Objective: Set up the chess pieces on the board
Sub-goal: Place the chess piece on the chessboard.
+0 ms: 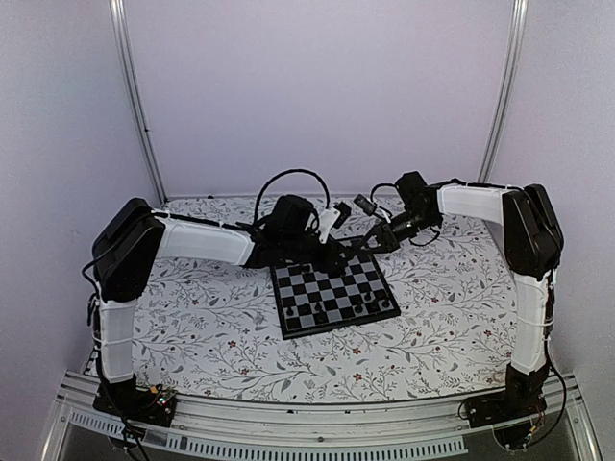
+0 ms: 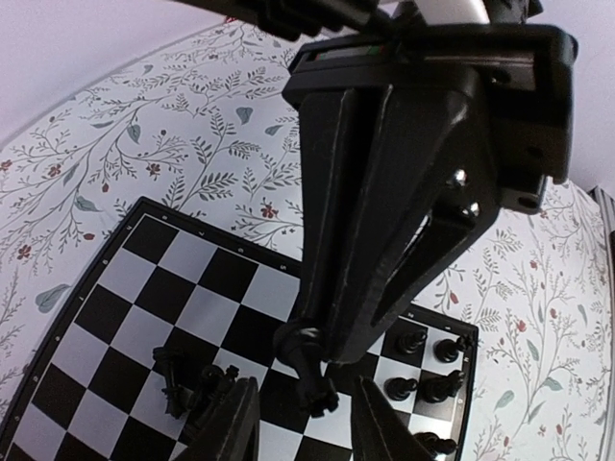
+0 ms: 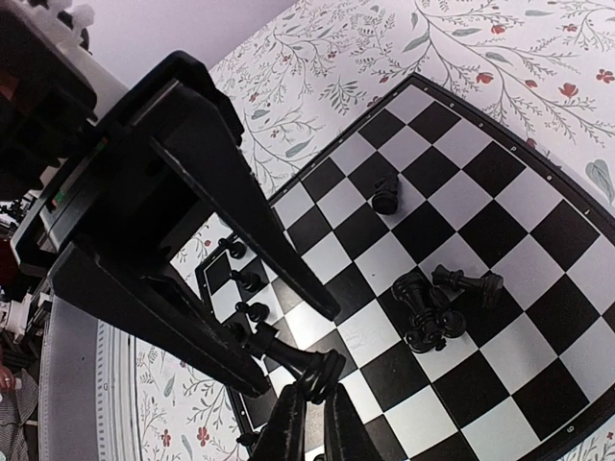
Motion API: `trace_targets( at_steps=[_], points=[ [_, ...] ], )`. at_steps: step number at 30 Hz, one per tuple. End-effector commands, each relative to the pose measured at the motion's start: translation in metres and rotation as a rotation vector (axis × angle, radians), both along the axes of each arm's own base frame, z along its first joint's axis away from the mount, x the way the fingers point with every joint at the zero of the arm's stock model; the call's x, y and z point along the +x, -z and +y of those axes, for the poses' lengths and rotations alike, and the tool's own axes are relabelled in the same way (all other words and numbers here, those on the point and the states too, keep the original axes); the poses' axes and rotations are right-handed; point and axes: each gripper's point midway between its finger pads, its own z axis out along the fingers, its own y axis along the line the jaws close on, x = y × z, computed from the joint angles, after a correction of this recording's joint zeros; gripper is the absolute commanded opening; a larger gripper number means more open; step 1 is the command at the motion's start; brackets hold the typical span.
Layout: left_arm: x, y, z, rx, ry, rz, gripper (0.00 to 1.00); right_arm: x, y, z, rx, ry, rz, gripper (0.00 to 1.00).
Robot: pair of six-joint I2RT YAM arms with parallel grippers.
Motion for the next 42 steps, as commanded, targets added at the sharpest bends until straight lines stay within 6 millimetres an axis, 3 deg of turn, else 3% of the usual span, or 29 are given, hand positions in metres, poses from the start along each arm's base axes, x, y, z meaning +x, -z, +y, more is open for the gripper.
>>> trace_targets(
  at_steps=[1, 9, 17, 22, 25, 30, 37, 39, 40, 42],
  points=[
    [0.006, -0.006, -0.008, -0.023, -0.008, -0.019, 0.33, 0.000, -0.005, 0.003, 0.021, -0.013, 0.004, 0.09],
    [0.007, -0.010, -0.012, -0.044, -0.002, -0.022, 0.29, 0.000, -0.002, 0.003, 0.016, -0.012, 0.005, 0.09],
    [0.006, -0.012, -0.014, -0.049, 0.012, -0.022, 0.13, 0.001, -0.001, 0.003, 0.013, -0.011, 0.007, 0.09],
    [0.003, -0.019, -0.009, -0.026, 0.017, -0.022, 0.07, 0.003, -0.005, -0.003, -0.028, 0.001, -0.020, 0.26],
    [-0.004, -0.032, 0.000, 0.009, 0.028, -0.027, 0.05, 0.008, -0.024, -0.021, -0.036, 0.022, -0.090, 0.37],
    [-0.041, -0.041, 0.022, 0.084, 0.104, 0.049, 0.05, 0.020, -0.068, -0.063, -0.014, 0.103, -0.174, 0.48],
    [-0.110, -0.028, 0.063, 0.320, 0.173, 0.207, 0.06, 0.016, -0.098, -0.099, -0.114, 0.183, -0.340, 0.57],
    [-0.127, -0.025, 0.073, 0.372, 0.183, 0.231, 0.06, 0.016, -0.108, -0.105, -0.133, 0.207, -0.383, 0.69],
    [-0.134, -0.022, 0.078, 0.401, 0.184, 0.240, 0.06, 0.015, -0.117, -0.108, -0.140, 0.221, -0.418, 0.93],
    [-0.146, -0.014, 0.087, 0.459, 0.178, 0.258, 0.06, 0.021, -0.130, -0.114, -0.166, 0.265, -0.486, 0.99]
  ],
)
